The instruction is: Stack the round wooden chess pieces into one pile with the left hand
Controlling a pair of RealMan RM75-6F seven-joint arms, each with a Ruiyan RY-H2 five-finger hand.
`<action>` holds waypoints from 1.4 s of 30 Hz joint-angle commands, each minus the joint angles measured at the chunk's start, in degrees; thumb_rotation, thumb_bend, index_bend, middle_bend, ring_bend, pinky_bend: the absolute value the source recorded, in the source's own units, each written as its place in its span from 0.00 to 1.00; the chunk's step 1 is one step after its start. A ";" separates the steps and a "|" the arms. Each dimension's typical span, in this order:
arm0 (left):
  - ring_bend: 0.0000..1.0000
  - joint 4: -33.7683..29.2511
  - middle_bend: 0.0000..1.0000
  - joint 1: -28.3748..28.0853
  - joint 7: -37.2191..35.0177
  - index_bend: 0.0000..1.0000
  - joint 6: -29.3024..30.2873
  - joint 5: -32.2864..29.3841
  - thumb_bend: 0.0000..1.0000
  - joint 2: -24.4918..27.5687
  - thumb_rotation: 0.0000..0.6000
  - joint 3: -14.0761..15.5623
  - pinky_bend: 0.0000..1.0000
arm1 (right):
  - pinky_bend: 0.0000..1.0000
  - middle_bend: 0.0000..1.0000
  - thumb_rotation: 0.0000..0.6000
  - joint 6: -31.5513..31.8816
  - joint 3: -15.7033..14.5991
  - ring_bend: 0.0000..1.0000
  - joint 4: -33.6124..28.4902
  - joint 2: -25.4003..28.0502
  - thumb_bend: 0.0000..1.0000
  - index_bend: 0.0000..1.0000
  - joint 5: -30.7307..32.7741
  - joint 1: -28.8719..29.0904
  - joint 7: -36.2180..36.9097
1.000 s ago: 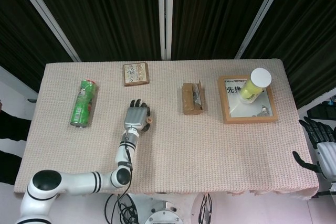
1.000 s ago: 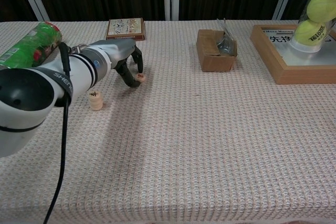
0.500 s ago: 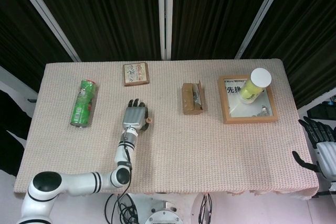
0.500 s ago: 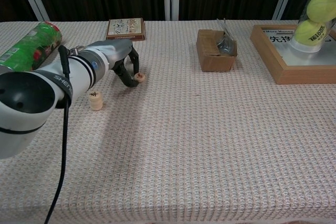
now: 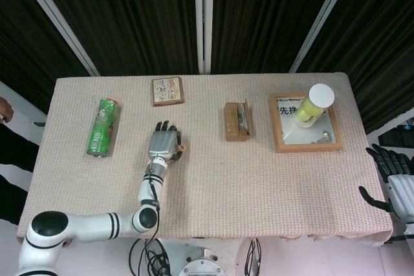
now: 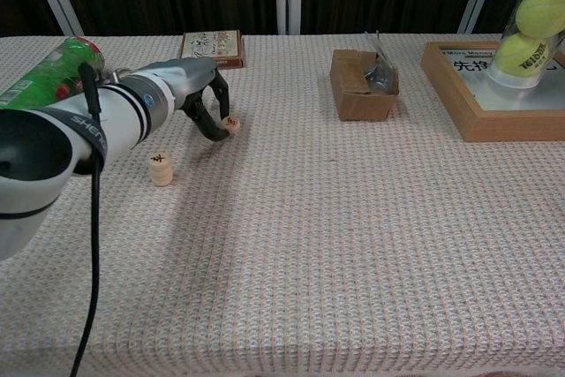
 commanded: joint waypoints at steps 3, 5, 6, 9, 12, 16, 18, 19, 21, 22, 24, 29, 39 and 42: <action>0.00 -5.54 0.21 1.67 -0.69 0.52 1.45 -0.09 0.29 3.30 1.00 -0.36 0.00 | 0.00 0.00 1.00 -0.03 -0.08 0.00 -0.22 -0.12 0.28 0.00 -0.09 0.00 -0.60; 0.00 -8.40 0.21 2.36 -0.48 0.52 2.45 0.07 0.29 4.85 1.00 -0.01 0.00 | 0.00 0.00 1.00 -0.01 -0.12 0.00 -0.32 -0.17 0.28 0.00 -0.17 -0.01 -0.91; 0.00 -9.76 0.21 2.71 -0.38 0.52 3.01 0.21 0.29 5.58 1.00 0.21 0.00 | 0.00 0.00 1.00 -0.01 -0.14 0.00 -0.36 -0.19 0.28 0.00 -0.20 0.00 -1.05; 0.00 -15.11 0.22 4.13 -0.11 0.52 4.89 0.36 0.29 8.47 1.00 0.95 0.00 | 0.00 0.00 1.00 -0.07 -0.24 0.00 -0.56 -0.22 0.28 0.00 -0.37 0.04 -1.48; 0.00 -20.99 0.22 5.58 0.09 0.52 6.49 -0.23 0.29 11.82 1.00 1.43 0.00 | 0.00 0.00 1.00 -0.14 -0.35 0.00 -0.78 -0.26 0.30 0.00 -0.53 0.06 -1.95; 0.00 -28.10 0.22 7.06 0.73 0.52 8.26 -0.79 0.29 16.13 1.00 2.48 0.00 | 0.00 0.00 1.00 0.00 -0.55 0.00 -1.07 -0.26 0.30 0.00 -0.97 0.03 -2.28; 0.00 -31.26 0.22 7.75 1.36 0.52 9.24 -0.59 0.29 18.11 1.00 3.74 0.00 | 0.00 0.00 1.00 0.18 -0.58 0.00 -1.12 -0.23 0.30 0.00 -1.05 -0.04 -2.24; 0.00 -32.38 0.22 8.09 1.31 0.52 9.65 -0.35 0.29 18.75 1.00 4.21 0.00 | 0.00 0.00 1.00 0.24 -0.56 0.00 -1.14 -0.22 0.30 0.00 -1.02 -0.06 -2.22; 0.00 -34.39 0.22 8.86 0.71 0.52 10.28 0.38 0.29 19.75 1.00 5.21 0.00 | 0.00 0.00 1.00 0.32 -0.51 0.00 -1.17 -0.22 0.30 0.00 -0.95 -0.09 -2.23; 0.00 -35.10 0.22 9.19 0.33 0.52 10.42 0.74 0.29 20.04 1.00 5.64 0.00 | 0.00 0.00 1.00 0.33 -0.51 0.00 -1.19 -0.22 0.30 0.00 -0.96 -0.09 -2.26; 0.00 -36.37 0.22 9.71 -0.22 0.52 10.56 1.68 0.29 20.52 1.00 6.75 0.00 | 0.00 0.00 1.00 0.29 -0.57 0.00 -1.27 -0.25 0.30 0.00 -1.06 -0.06 -2.40; 0.00 -37.29 0.23 10.34 -0.31 0.52 10.97 5.20 0.29 21.04 1.00 9.66 0.00 | 0.00 0.00 1.00 0.46 -0.81 0.00 -1.37 -0.33 0.30 0.00 -1.66 -0.05 -2.58; 0.00 -34.97 0.23 11.34 -1.89 0.52 10.58 6.70 0.29 19.93 1.00 11.95 0.00 | 0.00 0.00 1.00 0.47 -0.89 0.00 -1.17 -0.31 0.30 0.00 -1.73 -0.01 -2.20; 0.00 -33.77 0.23 11.43 -2.70 0.52 9.91 7.01 0.29 19.53 1.00 11.96 0.00 | 0.00 0.00 1.00 0.76 -0.90 0.00 -1.05 -0.35 0.30 0.00 -2.01 -0.01 -1.80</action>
